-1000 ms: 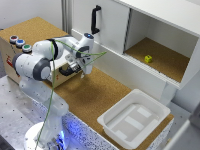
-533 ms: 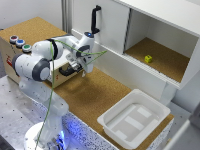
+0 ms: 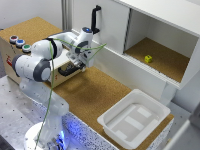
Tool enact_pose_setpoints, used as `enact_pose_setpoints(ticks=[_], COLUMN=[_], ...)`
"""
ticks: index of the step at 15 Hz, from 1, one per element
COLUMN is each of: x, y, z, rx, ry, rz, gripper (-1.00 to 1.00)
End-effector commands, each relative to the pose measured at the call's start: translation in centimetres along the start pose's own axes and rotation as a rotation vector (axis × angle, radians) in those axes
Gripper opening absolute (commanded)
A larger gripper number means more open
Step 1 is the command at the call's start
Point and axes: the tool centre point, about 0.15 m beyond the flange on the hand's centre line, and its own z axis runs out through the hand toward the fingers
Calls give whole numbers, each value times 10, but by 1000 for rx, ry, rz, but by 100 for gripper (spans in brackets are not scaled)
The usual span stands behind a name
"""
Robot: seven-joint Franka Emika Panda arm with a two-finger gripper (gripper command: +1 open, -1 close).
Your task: Grasp the drawer handle and open it
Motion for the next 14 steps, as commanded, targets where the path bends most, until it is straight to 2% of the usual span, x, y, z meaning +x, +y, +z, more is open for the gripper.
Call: enact_pose_setpoints(ticks=[1, 8, 14], x=[-2, 0, 3], y=[-16, 12, 76], z=[-56, -115, -130], rx=[-57, -9, -86], ry=[20, 101, 185], rz=[-20, 38, 95], gripper=[100, 100, 100])
